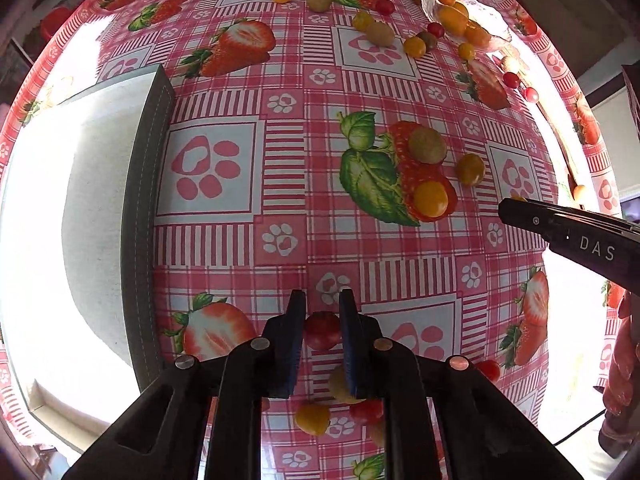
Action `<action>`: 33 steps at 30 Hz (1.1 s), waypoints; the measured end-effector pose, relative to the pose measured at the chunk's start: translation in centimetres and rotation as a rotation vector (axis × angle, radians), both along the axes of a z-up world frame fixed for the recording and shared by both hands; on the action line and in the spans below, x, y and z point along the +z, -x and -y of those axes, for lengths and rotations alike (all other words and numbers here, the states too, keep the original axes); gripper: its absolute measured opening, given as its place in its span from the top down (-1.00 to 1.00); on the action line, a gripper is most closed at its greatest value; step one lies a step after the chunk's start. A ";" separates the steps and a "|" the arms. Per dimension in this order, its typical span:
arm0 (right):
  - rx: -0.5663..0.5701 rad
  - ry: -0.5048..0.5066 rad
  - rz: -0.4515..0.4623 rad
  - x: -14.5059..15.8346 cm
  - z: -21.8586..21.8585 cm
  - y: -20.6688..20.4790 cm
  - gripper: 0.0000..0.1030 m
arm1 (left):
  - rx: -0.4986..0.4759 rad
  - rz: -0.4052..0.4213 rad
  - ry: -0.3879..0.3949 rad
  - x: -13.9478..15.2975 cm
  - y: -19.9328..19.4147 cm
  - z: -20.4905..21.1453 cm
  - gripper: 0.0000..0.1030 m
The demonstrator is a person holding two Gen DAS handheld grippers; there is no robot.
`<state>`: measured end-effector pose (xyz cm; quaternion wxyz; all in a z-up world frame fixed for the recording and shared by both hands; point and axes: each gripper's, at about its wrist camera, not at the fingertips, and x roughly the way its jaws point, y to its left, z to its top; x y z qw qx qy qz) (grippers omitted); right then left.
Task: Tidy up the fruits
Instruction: 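Grasp a red cherry tomato with the left gripper while the right gripper grasps a yellow tomato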
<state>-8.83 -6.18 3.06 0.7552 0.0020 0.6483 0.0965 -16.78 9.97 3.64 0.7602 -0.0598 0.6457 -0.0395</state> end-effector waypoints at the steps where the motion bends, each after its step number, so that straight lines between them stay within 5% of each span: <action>1: -0.010 -0.014 -0.002 0.3 0.3 0.2 0.59 | 0.009 0.008 0.010 0.5 0.2 -0.2 0.64; 10: 0.021 -0.085 -0.019 3.5 -0.1 2.0 0.59 | 0.030 0.056 0.021 4.3 1.9 -3.5 0.63; 17: 0.067 -0.107 -0.020 5.1 -2.6 3.3 0.59 | 0.003 0.058 -0.028 4.2 2.3 -4.7 0.59; 18: 0.068 -0.107 -0.026 5.1 -2.8 3.5 0.59 | -0.009 0.052 -0.037 3.8 2.3 -4.4 0.49; 20: 0.074 -0.106 -0.040 5.1 -2.6 4.2 0.59 | -0.015 0.066 -0.052 3.2 2.4 -3.8 -0.59; 21: 0.077 -0.099 -0.043 5.0 -2.6 4.4 0.59 | -0.015 0.097 -0.053 3.2 2.5 -3.6 -0.63; 27: 0.048 -0.086 -0.062 4.7 -1.4 5.3 0.59 | -0.037 0.056 -0.059 0.4 1.1 -1.8 -0.62; 33: 0.024 -0.091 -0.072 4.5 -0.2 5.9 0.59 | -0.036 -0.009 -0.069 -1.7 1.1 -0.7 -0.40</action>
